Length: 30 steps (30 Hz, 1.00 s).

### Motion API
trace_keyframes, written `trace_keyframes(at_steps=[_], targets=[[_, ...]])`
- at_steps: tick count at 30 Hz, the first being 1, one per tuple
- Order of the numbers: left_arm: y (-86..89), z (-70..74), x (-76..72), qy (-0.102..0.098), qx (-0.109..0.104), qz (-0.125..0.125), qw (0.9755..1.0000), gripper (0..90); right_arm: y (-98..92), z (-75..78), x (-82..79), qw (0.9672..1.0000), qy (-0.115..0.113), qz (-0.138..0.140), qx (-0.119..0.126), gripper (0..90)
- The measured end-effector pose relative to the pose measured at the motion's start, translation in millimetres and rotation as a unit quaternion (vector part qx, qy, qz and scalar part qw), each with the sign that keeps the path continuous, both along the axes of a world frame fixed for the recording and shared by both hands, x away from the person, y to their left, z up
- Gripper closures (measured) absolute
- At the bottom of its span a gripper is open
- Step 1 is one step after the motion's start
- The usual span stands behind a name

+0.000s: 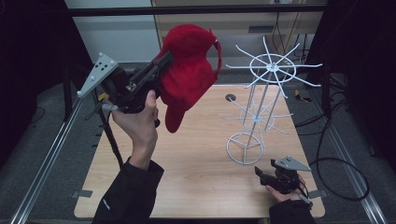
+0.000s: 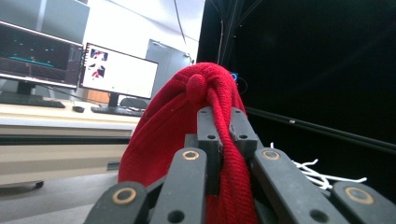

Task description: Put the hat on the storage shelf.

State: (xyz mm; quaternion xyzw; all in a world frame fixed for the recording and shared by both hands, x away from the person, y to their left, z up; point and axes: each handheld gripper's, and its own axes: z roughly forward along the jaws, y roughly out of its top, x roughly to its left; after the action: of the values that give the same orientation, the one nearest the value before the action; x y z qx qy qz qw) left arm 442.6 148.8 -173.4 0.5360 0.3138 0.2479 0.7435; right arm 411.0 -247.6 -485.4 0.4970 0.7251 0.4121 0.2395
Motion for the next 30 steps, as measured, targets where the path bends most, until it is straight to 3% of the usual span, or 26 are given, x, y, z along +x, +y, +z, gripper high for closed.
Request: trace_keyframes(at_steps=[7,17,24,30], targets=[[-17.5,6.2,5.6,0.003,-0.001,-0.008,1.0,85.7,0.2,-0.2,0.2,1.0,0.001,0.001,0.0,28.5],[-42.1,-5.9,18.6,0.02,0.007,-0.022,0.9995,85.6,0.1,0.0,0.3,1.0,0.001,0.002,0.003,28.5],[-39.1,-23.4,24.4,0.035,0.004,-0.023,0.9991,85.2,0.7,-0.1,0.2,1.0,0.003,0.003,0.004,28.5],[-35.0,-40.2,26.3,0.05,0.015,-0.02,0.9984,84.1,1.5,-0.7,0.6,1.0,0.004,0.004,0.001,28.5]])
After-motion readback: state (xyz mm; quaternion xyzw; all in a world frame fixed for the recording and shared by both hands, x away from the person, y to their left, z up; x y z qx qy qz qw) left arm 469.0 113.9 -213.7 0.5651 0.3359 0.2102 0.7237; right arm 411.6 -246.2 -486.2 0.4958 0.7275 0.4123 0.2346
